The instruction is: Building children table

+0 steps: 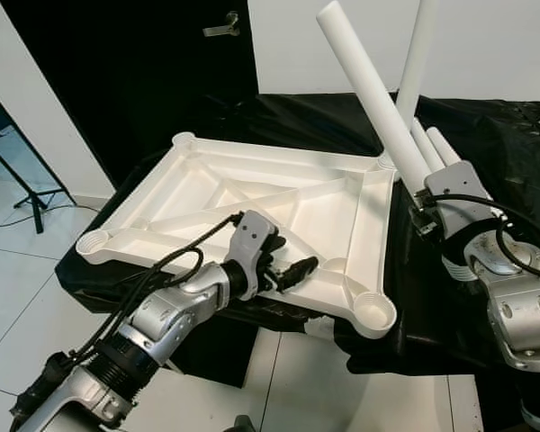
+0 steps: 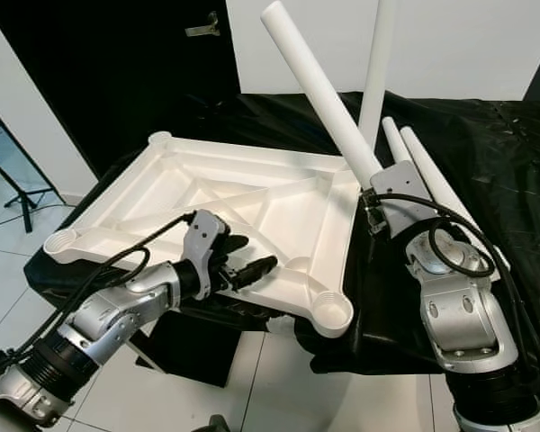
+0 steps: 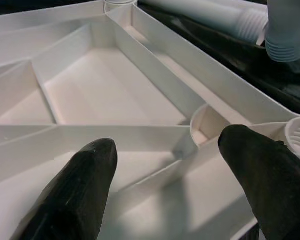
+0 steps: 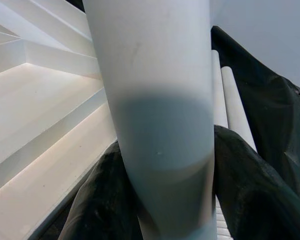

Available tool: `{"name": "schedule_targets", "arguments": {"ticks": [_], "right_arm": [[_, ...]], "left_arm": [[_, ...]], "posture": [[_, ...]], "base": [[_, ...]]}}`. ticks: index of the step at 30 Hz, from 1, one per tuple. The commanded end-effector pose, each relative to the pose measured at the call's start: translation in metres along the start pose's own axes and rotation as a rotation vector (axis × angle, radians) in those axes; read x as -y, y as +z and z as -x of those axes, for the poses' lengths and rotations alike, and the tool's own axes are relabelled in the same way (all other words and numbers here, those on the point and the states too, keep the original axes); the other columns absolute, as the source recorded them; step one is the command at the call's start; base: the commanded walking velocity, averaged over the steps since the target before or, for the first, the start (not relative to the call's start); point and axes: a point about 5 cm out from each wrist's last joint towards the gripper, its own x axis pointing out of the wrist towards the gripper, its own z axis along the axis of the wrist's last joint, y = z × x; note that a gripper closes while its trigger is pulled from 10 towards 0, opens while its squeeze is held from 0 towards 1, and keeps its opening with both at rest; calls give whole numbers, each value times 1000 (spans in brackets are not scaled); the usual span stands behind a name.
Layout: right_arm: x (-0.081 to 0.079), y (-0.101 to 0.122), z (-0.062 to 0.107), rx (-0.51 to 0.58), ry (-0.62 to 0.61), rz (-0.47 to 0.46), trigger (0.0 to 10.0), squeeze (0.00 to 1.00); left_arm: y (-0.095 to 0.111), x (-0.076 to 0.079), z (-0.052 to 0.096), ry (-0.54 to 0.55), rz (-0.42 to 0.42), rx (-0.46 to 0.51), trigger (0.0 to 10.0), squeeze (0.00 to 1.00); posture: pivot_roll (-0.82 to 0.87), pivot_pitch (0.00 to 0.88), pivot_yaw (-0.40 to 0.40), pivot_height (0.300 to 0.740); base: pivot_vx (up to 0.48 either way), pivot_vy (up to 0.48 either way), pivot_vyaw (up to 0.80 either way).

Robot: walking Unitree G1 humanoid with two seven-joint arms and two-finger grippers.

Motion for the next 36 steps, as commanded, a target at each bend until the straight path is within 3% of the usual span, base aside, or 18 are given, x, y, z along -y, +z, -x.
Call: {"name": "schedule_targets", "arguments": {"ticks": [1, 6, 12, 14, 18, 28, 36], "right_arm": [[0, 4, -1, 24, -5, 6, 10000, 0], [0, 4, -2, 26, -6, 8, 10000, 0], [1, 5, -2, 28, -5, 12, 10000, 0], [1, 5, -3, 30, -5, 16, 10000, 0], [0, 5, -3, 31, -5, 16, 10000, 0], [0, 7, -4, 39, -4, 18, 10000, 0], [3, 6, -3, 38, -11, 25, 10000, 0]], "left_arm": [[0, 37, 19, -863, -56, -29, 10000, 0], [-12, 41, 22, -910, -102, -114, 10000, 0], [-13, 41, 25, -933, -110, -134, 10000, 0], [-23, 44, 29, -981, -114, -192, 10000, 0], [-27, 46, 30, -996, -118, -214, 10000, 0], [-43, 43, 1, -899, -214, -270, 10000, 0], [-47, 39, 4, -937, -182, -321, 10000, 0]], "posture": [[69, 0, 72, 740], [68, 0, 67, 740], [69, 0, 66, 740], [69, 0, 64, 740], [69, 0, 64, 740], [61, 0, 62, 740], [53, 0, 63, 740]], "base": [[0, 0, 0], [0, 0, 0], [0, 0, 0], [0, 0, 0], [0, 0, 0], [0, 0, 0], [0, 0, 0]]}}
